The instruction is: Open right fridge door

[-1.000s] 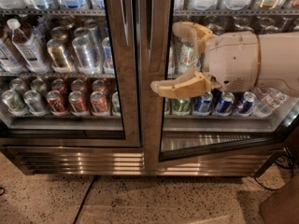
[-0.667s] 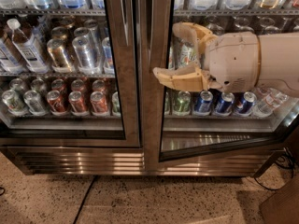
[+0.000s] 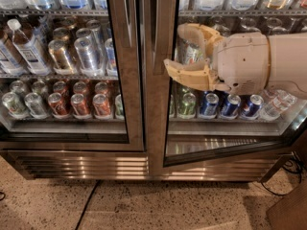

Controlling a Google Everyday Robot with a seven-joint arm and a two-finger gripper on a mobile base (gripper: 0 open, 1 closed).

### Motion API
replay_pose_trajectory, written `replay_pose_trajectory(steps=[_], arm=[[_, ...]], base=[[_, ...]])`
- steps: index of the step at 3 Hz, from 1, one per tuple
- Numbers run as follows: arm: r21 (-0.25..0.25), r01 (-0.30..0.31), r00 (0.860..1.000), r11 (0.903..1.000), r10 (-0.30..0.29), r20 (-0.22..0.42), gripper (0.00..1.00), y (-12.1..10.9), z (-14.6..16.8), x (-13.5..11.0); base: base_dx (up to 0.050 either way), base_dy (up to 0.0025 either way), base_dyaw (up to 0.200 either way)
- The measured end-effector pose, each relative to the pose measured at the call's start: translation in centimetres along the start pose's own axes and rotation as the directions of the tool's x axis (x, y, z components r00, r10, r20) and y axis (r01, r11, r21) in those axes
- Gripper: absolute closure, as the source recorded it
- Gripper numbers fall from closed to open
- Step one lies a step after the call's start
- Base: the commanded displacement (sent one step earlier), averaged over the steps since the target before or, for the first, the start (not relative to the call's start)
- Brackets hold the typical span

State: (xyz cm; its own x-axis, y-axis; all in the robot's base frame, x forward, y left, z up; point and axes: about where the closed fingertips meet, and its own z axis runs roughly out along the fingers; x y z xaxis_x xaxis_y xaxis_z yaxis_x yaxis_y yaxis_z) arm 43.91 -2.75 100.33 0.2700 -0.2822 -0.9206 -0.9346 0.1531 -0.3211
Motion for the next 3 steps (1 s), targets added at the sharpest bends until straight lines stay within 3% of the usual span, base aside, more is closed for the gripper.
replay_pose_trajectory(steps=[3], arm=[[0.000,0.000,1.000,1.0000,0.000,0.000,1.00,-0.83,-1.13,0.35]], base=[[0.000,0.00000,0.000]])
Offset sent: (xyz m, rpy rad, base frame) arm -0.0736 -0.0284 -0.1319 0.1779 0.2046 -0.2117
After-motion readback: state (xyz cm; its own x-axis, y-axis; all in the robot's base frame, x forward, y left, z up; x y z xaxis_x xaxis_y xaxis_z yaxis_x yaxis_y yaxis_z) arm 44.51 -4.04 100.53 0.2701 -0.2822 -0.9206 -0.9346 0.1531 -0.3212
